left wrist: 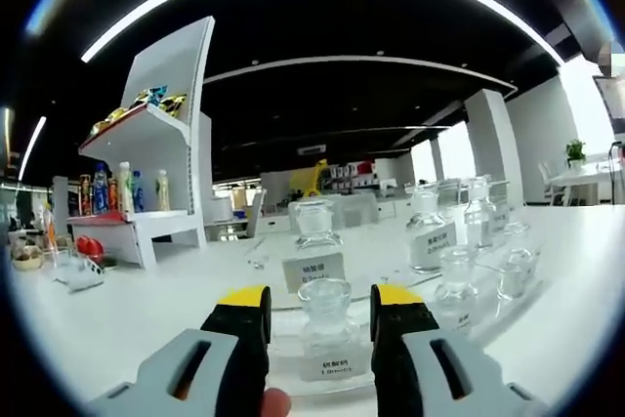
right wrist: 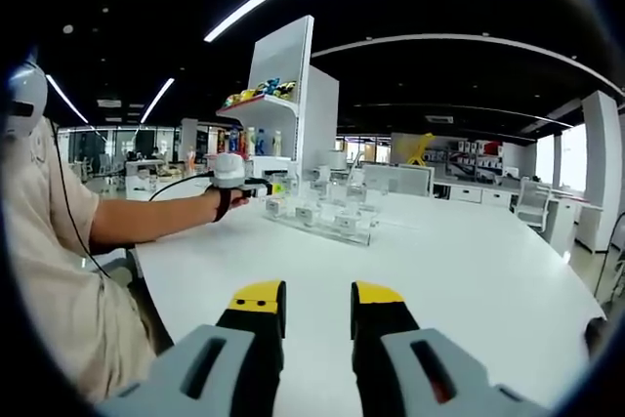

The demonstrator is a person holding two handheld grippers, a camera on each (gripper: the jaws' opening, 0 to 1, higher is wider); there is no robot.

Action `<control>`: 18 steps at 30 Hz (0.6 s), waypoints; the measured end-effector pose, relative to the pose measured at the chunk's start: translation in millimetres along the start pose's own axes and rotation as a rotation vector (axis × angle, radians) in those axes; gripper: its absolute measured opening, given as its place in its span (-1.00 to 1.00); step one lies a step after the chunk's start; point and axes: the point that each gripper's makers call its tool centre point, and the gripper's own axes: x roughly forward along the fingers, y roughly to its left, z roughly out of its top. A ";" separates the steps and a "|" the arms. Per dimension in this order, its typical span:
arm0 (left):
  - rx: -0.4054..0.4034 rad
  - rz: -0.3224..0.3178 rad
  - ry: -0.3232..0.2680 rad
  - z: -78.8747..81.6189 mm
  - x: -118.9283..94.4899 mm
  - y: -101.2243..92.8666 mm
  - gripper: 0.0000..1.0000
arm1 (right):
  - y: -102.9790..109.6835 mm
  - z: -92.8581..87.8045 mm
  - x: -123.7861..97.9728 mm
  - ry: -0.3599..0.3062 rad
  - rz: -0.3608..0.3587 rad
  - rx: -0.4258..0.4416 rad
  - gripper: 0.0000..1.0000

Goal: Identify the label on the chemical reagent bottle, grasp the chemical reagent bottle, and place it in the designated position on the reagent rack

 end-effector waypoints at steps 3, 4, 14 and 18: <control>0.003 -0.020 -0.024 8.6 -4.5 1.0 -0.17 | 2.2 -0.2 -0.1 0.001 0.002 -0.002 -0.47; -0.004 -0.034 -0.032 12.6 -7.3 0.0 -0.17 | 3.3 -0.3 -0.1 0.001 0.002 -0.003 -0.47; -0.029 -0.077 -0.084 41.7 -34.9 4.9 -0.16 | 10.6 2.4 -1.3 -0.006 0.008 -0.006 -0.47; -0.017 -0.076 -0.087 48.5 -40.8 11.5 -0.16 | 12.5 6.3 -7.9 -0.015 0.005 -0.009 -0.47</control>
